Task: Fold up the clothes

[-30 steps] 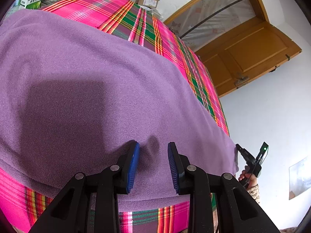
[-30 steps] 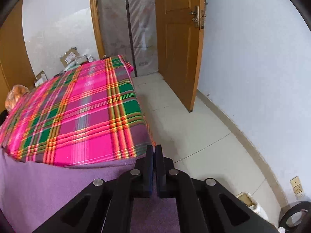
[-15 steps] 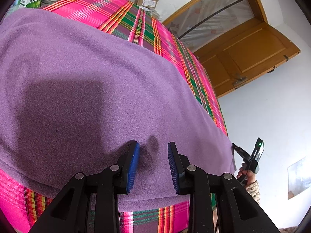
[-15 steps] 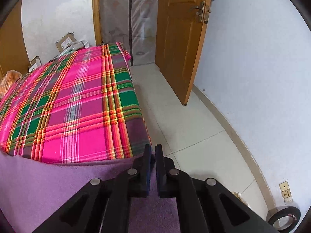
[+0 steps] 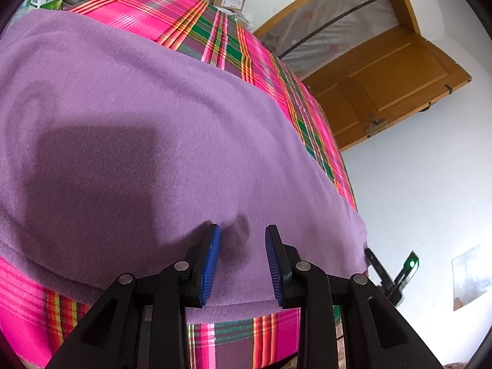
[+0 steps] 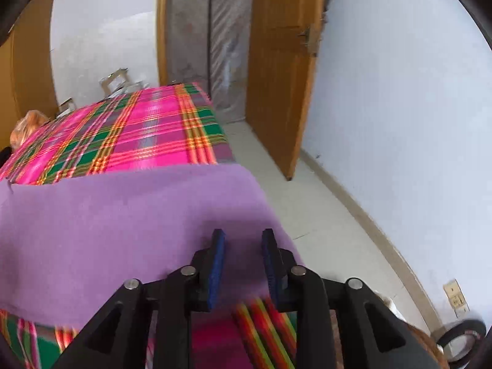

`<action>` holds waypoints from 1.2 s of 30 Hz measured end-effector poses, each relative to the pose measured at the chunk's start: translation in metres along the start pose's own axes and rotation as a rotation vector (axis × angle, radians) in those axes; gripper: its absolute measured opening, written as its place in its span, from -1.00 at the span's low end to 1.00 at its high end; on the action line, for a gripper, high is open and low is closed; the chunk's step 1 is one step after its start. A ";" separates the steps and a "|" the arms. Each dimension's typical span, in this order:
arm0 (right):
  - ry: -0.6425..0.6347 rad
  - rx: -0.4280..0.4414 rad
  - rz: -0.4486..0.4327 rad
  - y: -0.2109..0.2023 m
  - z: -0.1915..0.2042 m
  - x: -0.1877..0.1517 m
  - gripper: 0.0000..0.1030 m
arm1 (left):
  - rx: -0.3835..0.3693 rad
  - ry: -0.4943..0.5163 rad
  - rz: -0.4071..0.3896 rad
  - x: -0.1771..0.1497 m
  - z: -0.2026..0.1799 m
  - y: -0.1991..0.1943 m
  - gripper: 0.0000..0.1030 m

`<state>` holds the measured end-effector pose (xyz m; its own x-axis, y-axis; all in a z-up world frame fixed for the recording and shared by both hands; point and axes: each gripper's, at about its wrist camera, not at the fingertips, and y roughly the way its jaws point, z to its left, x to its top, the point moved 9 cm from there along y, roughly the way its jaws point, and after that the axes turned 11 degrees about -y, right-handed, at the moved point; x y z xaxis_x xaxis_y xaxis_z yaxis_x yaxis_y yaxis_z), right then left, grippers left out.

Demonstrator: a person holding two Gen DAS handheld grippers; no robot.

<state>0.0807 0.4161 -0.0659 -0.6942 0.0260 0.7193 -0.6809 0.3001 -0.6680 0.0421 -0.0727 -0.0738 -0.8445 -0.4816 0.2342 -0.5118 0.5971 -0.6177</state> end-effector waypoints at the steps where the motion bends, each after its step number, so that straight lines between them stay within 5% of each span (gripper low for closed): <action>1: 0.009 -0.005 -0.005 -0.004 -0.002 -0.004 -0.45 | -0.001 0.000 0.002 0.000 0.001 -0.001 -0.40; 10: 0.048 -0.021 -0.017 -0.035 0.009 -0.004 -0.44 | -0.020 -0.008 -0.002 -0.006 0.010 -0.016 -0.40; 13: 0.003 0.085 -0.081 -0.048 0.051 0.014 -0.44 | -0.023 -0.013 -0.005 -0.008 0.015 -0.022 -0.40; 29: -0.330 0.451 -0.084 -0.061 0.252 0.028 -0.44 | -0.026 -0.085 -0.073 -0.001 0.057 -0.069 -0.40; 36: -0.410 0.511 -0.077 -0.084 0.284 0.008 -0.39 | -0.016 -0.140 -0.132 0.008 0.083 -0.091 -0.39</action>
<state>0.0661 0.1199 -0.0587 -0.6028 -0.3727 0.7055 -0.6873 -0.2068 -0.6964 0.0952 -0.1838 -0.0782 -0.7400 -0.6406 0.2049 -0.6203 0.5322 -0.5762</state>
